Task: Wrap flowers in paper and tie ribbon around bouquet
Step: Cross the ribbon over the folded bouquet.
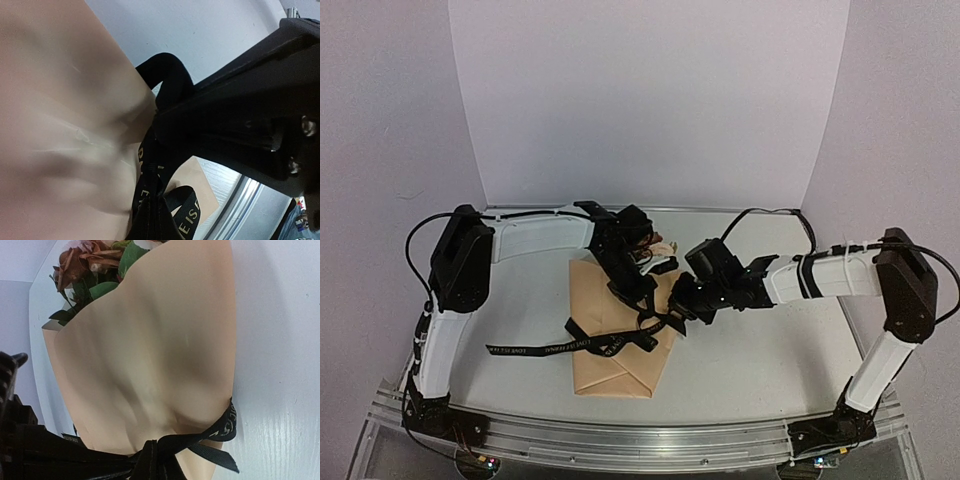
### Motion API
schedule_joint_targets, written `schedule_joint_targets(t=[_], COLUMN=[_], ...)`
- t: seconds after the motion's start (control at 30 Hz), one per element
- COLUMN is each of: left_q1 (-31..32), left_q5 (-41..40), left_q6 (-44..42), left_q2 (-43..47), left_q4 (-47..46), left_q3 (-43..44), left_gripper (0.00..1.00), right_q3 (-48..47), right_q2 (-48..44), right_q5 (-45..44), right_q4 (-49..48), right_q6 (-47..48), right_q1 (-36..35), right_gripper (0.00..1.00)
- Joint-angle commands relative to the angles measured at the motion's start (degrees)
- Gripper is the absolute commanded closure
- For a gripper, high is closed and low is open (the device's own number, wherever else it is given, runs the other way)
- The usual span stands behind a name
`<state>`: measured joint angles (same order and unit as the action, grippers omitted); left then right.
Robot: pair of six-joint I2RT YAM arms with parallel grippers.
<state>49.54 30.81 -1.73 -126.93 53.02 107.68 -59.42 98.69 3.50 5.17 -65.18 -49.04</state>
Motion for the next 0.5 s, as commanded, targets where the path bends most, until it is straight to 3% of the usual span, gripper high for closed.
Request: schedule_joint_targets(t=[0.0,0.13,0.47], left_q1=[-1.85,-1.99,-1.97], left_q5=[7.36,9.26,9.2], left_q6=[-1.39,-1.19,-0.38], left_q2=[-2.03,-4.2,-5.95], left_q4=[-2.59,-2.73,-3.12], left_q3=[2.26,2.97,4.58], left_gripper=[1.0,1.0,1.0], right_q3=[-0.09,1.04,6.53], right_q2=[0.77,0.27,-4.62], right_q5=[1.18,1.93,1.49], right_q4=[-1.4,-1.34,1.73], right_q6=[5.08,5.94,9.39], right_q1=[0.64,0.93,0.96], right_gripper=[0.93,0.84,0.49])
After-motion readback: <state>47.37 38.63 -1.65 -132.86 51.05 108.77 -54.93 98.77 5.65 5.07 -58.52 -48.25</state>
